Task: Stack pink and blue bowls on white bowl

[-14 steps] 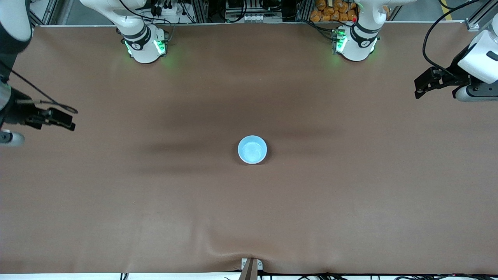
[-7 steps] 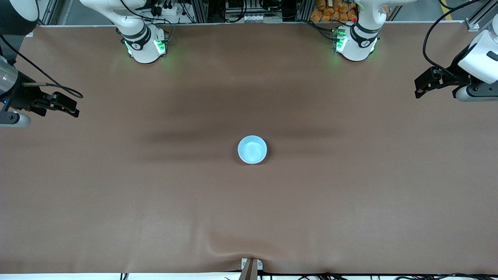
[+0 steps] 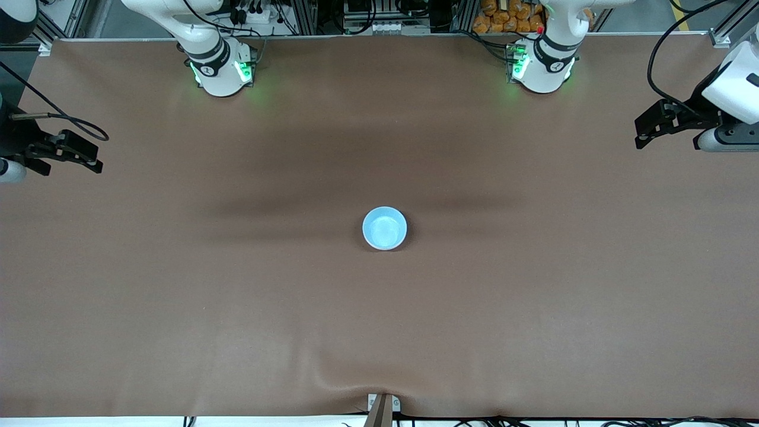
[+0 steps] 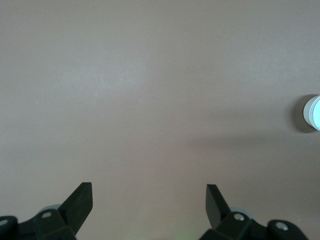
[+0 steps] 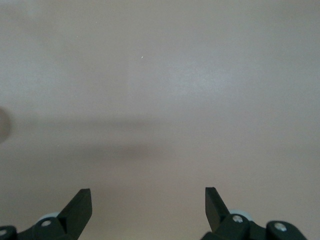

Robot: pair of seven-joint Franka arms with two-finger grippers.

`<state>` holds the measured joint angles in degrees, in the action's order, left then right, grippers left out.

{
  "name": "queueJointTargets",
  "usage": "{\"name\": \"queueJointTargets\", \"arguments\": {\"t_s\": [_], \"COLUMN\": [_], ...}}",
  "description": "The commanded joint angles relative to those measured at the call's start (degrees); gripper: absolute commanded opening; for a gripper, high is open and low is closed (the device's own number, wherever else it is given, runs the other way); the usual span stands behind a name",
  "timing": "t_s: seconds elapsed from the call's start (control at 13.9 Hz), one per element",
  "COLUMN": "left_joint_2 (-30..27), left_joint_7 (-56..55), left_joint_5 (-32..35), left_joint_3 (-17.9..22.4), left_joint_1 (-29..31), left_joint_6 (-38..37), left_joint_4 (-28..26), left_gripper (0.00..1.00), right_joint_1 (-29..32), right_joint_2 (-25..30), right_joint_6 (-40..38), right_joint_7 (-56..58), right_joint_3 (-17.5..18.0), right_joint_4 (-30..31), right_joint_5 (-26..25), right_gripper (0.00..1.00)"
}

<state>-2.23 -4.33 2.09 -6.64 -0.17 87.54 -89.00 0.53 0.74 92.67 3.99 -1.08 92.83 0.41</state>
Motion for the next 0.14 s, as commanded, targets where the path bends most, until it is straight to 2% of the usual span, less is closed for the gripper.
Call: {"name": "queueJointTargets", "arguments": {"t_s": [0.0,0.07], "left_joint_2": [-1.02,-1.02], "left_joint_7": [1.51,1.25], "left_joint_5": [-1.03,-1.12], "left_joint_3": [0.14,0.14], "left_joint_1": [0.26,0.26], "left_joint_6": [-0.70,-0.70], "left_joint_4": [0.49,0.49], "left_gripper": [1.00,1.00], "right_joint_1": [-0.26,-0.35], "right_joint_2": [1.46,1.46], "right_joint_6": [0.67,0.49], "right_joint_7": [0.85,0.85], "right_joint_3": [-0.06,0.03], "right_joint_4": [1.39,1.39], "right_joint_5": [1.00,1.00], "right_gripper": [1.00,1.00]}}
